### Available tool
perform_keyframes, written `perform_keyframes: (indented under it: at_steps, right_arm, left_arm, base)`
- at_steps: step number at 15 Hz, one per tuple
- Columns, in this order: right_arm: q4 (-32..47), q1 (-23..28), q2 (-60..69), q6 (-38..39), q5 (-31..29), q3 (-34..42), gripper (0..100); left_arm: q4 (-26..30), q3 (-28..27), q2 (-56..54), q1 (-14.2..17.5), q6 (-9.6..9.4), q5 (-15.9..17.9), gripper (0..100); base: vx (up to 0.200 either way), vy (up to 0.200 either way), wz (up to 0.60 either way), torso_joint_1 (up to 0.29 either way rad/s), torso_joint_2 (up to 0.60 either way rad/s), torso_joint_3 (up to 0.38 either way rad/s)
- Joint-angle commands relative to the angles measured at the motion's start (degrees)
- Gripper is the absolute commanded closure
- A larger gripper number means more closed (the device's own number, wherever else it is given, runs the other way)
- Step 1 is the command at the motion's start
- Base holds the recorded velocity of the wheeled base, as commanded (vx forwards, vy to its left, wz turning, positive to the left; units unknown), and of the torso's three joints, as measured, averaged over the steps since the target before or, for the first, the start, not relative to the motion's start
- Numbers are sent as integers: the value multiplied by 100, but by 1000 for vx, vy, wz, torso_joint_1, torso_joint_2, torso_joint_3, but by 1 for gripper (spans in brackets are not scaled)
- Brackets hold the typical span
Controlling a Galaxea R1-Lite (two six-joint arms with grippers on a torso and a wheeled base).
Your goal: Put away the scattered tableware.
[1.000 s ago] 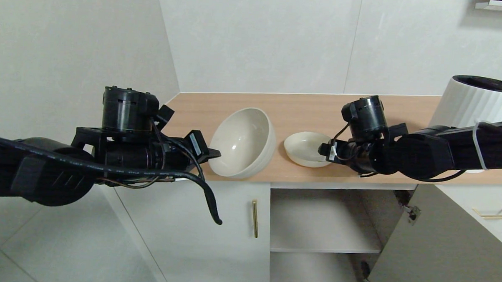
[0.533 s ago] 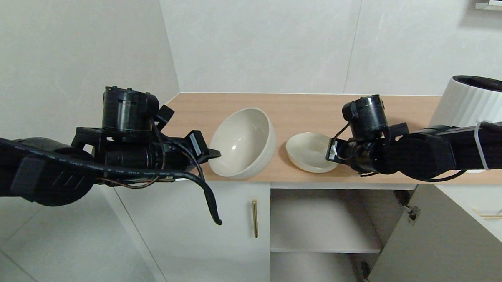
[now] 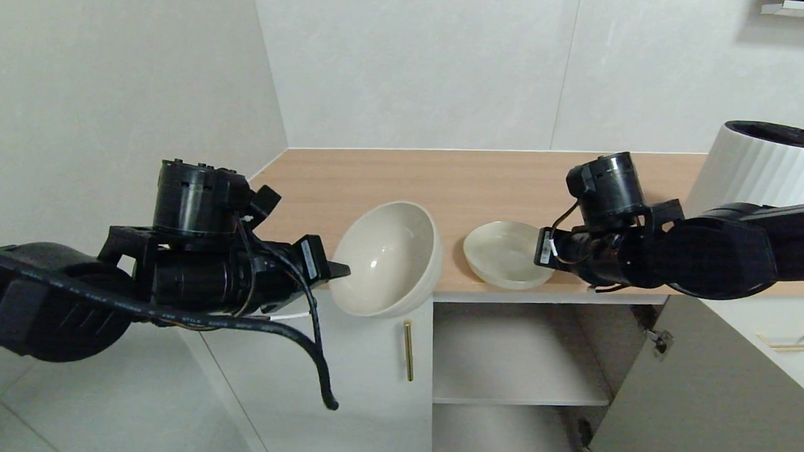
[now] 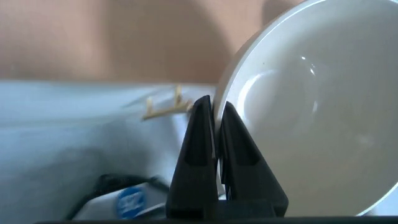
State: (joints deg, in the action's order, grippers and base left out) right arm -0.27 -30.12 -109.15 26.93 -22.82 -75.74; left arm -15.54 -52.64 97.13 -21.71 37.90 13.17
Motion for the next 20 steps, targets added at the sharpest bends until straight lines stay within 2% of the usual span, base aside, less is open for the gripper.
perform_keyframes:
  at_steps: [1, 2, 4, 5, 7, 8, 10, 11, 20]
  right_arm:
    - [18, -90, 729, -30, 305, 560, 100]
    - [36, -90, 966, -30, 498, 762, 100]
    - [80, -90, 1494, -276, 973, 1325, 100]
    - [132, -90, 1661, -504, 1078, 1527, 100]
    - [203, -205, 1898, -698, 1166, 1975, 100]
    - [167, -275, 1933, -715, 1166, 2195, 100]
    - [141, -398, 1907, -707, 1157, 2529, 100]
    - [141, -398, 1845, -707, 1157, 2591, 100]
    - [-184, -407, 1538, -715, 1148, 2652, 100]
  left_arm:
    - [262, 280, -371, -140, -450, -7, 100]
    - [579, 360, -476, -193, -881, -69, 100]
    - [1027, 562, -713, -202, -1575, -350, 100]
    - [1115, 667, -793, -202, -1769, -438, 100]
    - [1299, 948, -907, -272, -2331, -631, 100]
    - [1352, 1054, -924, -351, -2489, -737, 100]
    - [1387, 1177, -933, -571, -2691, -947, 100]
    - [1387, 1203, -916, -650, -2709, -974, 100]
    - [1379, 1212, -775, -800, -2683, -983, 100]
  base:
    - [0, 0, 0, 0, 0, 0]
    - [0, 0, 0, 0, 0, 0]
    - [0, 0, 0, 0, 0, 0]
    - [0, 0, 0, 0, 0, 0]
    - [0, 0, 0, 0, 0, 0]
    - [0, 0, 0, 0, 0, 0]
    - [0, 0, 0, 0, 0, 0]
    - [0, 0, 0, 0, 0, 0]
    - [0, 0, 0, 0, 0, 0]
